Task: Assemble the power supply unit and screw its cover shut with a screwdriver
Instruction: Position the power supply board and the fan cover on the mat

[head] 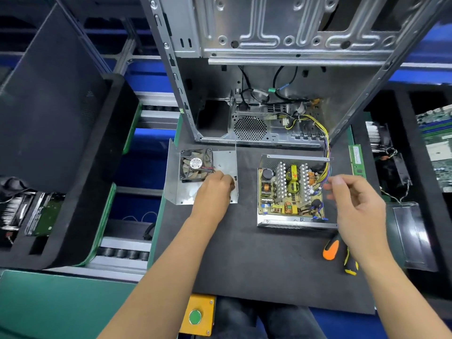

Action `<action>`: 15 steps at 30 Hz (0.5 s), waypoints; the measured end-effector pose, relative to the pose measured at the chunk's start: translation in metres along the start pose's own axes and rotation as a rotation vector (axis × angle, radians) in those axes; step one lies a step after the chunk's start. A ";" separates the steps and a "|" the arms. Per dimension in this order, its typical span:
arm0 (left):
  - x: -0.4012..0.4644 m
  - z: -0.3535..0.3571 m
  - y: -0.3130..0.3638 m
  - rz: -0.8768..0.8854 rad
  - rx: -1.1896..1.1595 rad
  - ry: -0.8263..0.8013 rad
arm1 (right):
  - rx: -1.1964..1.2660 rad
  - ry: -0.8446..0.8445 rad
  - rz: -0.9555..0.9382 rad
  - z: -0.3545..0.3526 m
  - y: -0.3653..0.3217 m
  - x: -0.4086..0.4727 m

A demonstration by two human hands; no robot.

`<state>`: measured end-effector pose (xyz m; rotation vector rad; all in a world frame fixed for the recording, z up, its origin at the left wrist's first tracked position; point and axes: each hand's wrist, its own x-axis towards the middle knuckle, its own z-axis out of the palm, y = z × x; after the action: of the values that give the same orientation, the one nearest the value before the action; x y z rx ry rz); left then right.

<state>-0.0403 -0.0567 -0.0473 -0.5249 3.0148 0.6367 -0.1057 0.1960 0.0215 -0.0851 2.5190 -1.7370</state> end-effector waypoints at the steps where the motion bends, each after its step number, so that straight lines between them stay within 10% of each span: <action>1: -0.001 0.002 -0.001 0.005 0.014 -0.002 | 0.006 -0.002 0.001 0.001 -0.003 -0.001; 8: -0.012 -0.009 -0.011 -0.203 -0.439 0.233 | -0.014 0.001 -0.057 0.013 -0.022 -0.010; 15: -0.045 -0.009 -0.032 -0.635 -1.178 0.270 | -0.464 -0.378 -0.653 0.092 -0.032 -0.069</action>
<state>0.0132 -0.0739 -0.0476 -1.5372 2.0457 2.2902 -0.0278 0.1055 0.0216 -1.2481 2.6803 -1.0525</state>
